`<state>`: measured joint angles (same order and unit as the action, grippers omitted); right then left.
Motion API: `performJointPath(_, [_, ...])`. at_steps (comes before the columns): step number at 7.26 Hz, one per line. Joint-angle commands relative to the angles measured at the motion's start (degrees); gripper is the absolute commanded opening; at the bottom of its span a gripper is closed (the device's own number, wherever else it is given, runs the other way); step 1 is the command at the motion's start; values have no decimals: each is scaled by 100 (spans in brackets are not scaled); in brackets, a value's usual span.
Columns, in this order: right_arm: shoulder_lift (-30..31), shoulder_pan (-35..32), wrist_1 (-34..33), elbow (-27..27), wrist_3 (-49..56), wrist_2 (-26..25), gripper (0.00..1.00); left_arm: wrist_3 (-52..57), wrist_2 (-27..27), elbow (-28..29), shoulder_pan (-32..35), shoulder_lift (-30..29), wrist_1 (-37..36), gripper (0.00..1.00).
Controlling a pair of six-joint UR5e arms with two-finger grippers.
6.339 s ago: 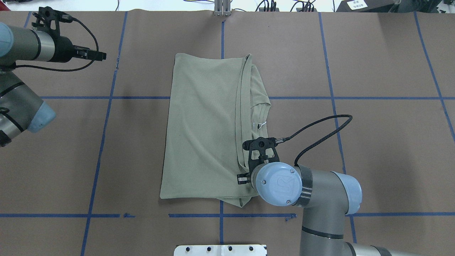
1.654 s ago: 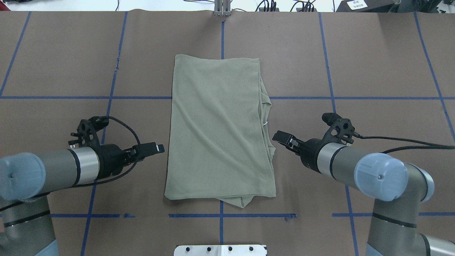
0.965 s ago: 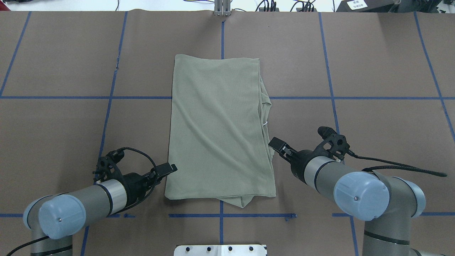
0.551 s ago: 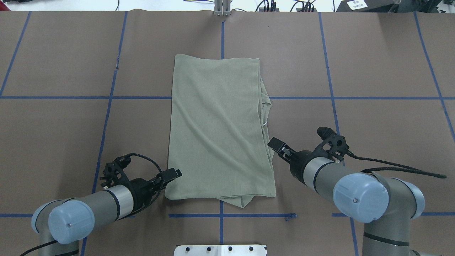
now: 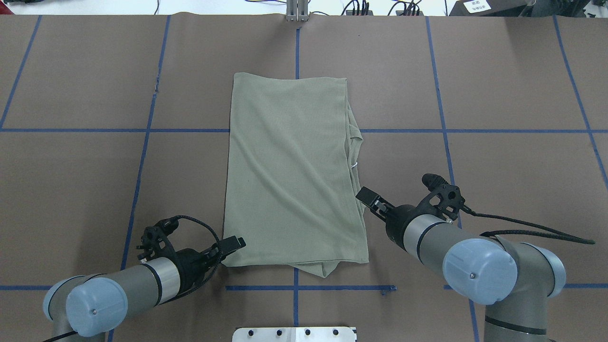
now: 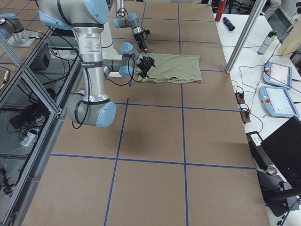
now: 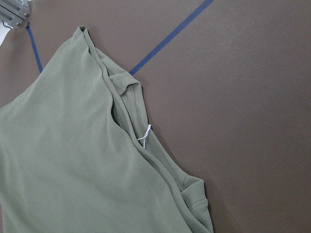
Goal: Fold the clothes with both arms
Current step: 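Position both grippers at the folded shirt's edge nearest the robot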
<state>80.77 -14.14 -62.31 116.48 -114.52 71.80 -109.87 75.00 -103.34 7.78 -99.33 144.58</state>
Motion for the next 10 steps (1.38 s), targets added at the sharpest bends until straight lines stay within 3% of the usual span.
performJointPath(1, [0, 26, -1, -2, 0, -16, 100, 1, -12, -2, -66, 1, 9, 88])
performJointPath(2, [0, 26, 8, 6, 0, -16, 100, -25, -142, -2, -84, -8, 9, 81])
performJointPath(3, [0, 43, 8, -2, 0, -16, 100, -17, -378, -11, -154, -25, 9, 45])
performJointPath(5, [-8, 52, 8, 6, 0, -16, 100, -8, -381, -55, -155, -34, 9, 0])
performJointPath(7, [-253, 253, -79, -29, -305, -130, 98, 1, -381, -81, -154, -16, 9, 0])
performJointPath(9, [-1145, 673, -2054, 42, -876, -131, 94, 1, -372, -90, -154, -52, 9, 0])
performJointPath(10, [-1334, 833, -2397, -54, -905, -139, 94, 1, -372, -151, -154, -34, 9, 0])
